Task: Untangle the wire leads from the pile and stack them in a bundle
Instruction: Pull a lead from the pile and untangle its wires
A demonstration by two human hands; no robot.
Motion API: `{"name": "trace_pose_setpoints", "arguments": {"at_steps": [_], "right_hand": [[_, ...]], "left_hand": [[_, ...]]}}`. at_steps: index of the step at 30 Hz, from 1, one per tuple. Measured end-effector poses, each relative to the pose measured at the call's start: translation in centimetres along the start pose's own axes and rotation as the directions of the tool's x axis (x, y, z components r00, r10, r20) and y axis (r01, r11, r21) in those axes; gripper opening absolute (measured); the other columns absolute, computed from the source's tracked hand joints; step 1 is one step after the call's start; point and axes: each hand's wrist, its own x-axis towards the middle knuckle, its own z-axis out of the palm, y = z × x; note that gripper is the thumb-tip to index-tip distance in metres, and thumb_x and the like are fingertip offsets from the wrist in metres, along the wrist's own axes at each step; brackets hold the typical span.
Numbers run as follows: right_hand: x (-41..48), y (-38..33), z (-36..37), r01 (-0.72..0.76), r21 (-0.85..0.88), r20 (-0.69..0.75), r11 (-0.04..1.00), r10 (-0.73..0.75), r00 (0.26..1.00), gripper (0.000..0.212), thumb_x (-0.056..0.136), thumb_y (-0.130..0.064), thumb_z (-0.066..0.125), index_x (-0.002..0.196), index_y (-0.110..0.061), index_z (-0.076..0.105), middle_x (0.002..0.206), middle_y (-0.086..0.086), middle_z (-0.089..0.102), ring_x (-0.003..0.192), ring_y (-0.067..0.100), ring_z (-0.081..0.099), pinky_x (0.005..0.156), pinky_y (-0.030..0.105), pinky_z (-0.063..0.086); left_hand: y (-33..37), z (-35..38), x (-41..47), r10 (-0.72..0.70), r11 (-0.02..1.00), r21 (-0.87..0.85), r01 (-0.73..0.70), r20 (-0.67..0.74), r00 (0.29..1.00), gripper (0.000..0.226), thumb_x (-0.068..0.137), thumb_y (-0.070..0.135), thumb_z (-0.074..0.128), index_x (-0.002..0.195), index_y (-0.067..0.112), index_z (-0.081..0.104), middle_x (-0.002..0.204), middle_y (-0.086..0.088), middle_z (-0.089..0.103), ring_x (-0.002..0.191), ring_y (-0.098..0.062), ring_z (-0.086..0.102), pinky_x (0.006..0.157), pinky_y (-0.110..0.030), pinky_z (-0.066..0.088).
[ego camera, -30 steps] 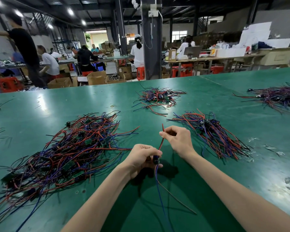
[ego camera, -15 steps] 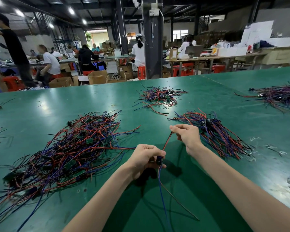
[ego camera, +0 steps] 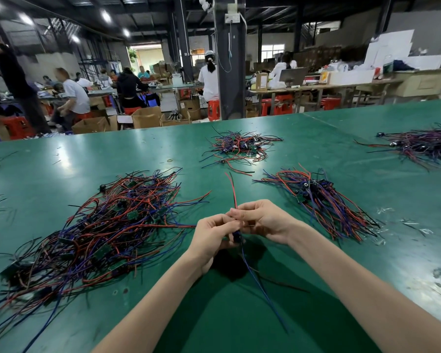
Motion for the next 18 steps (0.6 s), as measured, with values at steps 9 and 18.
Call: {"name": "trace_pose_setpoints", "arguments": {"at_steps": [9, 18], "right_hand": [[1.0, 0.9, 0.2, 0.213, -0.107, -0.208, 0.971, -0.231, 0.95, 0.014, 0.074, -0.002, 0.075, 0.063, -0.004, 0.067, 0.047, 0.001, 0.055, 0.04, 0.008, 0.039, 0.042, 0.017, 0.037], [2.0, 1.8, -2.4, 0.157, -0.331, -0.496, 0.93, -0.313, 0.81, 0.016, 0.073, -0.013, 0.08, 0.061, -0.015, 0.069, 0.049, -0.002, 0.057, 0.04, 0.01, 0.041, 0.043, 0.019, 0.035]], "left_hand": [[-0.2, 0.2, 0.0, -0.024, 0.999, 0.027, 0.026, -0.048, 0.999, 0.031, 0.083, -0.005, 0.062, 0.055, 0.003, 0.052, 0.052, -0.009, 0.047, 0.039, -0.013, 0.046, 0.05, -0.029, 0.053], [0.0, 0.8, -0.5, -0.051, 0.995, 0.093, 0.046, 0.052, 0.997, 0.039, 0.082, -0.005, 0.064, 0.046, 0.007, 0.054, 0.055, -0.01, 0.048, 0.042, -0.014, 0.051, 0.051, -0.03, 0.056]]}}
